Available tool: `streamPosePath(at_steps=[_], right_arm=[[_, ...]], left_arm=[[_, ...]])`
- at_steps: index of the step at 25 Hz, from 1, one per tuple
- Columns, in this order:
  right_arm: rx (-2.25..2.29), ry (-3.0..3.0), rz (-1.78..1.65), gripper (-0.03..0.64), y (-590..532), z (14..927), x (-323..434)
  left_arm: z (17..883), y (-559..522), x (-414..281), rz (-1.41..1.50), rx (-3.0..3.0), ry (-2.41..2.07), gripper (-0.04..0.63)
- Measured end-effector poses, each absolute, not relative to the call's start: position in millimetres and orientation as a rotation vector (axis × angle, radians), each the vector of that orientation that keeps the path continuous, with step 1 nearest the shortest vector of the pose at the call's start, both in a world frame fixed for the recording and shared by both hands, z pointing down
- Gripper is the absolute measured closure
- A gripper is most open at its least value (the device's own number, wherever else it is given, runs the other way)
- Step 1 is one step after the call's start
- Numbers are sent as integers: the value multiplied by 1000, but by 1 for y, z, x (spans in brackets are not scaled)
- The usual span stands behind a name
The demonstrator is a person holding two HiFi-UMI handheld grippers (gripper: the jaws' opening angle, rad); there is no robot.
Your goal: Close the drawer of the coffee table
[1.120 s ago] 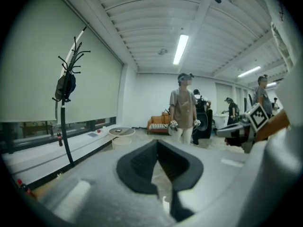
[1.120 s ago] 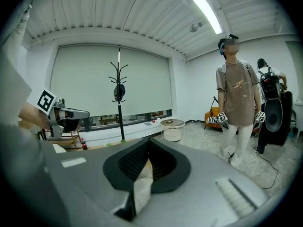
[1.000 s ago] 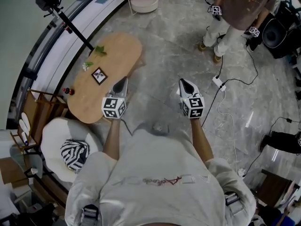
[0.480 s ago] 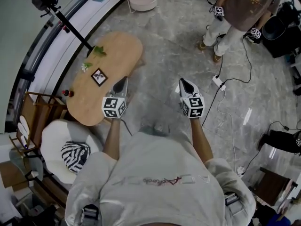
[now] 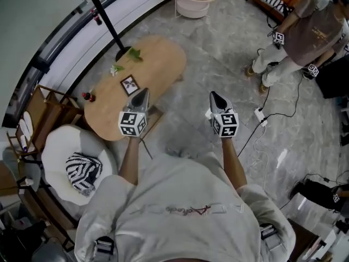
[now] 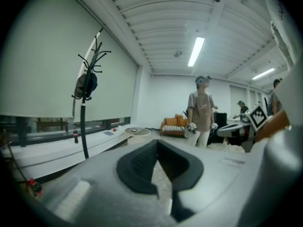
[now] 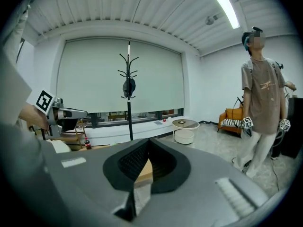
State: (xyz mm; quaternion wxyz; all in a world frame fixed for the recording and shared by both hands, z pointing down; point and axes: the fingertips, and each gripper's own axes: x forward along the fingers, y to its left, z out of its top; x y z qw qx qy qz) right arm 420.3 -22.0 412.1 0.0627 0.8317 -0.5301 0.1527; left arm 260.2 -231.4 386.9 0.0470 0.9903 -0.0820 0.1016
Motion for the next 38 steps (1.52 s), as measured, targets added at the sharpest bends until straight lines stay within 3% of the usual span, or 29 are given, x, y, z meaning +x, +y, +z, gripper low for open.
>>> streamPosePath(at_steps=[10,20,38], right_arm=[[2250,-1925,401,612,-163,407,359],[1858,-2258,367,612,-255,412,292],[1431,-2519,361,612,-251,430,254]], left_arm=[[384,-322,144,286,2941,-679,595],[382,-338,40,286,2755,-1155,595],[394,-239,-20,333,2474,-1592,595]])
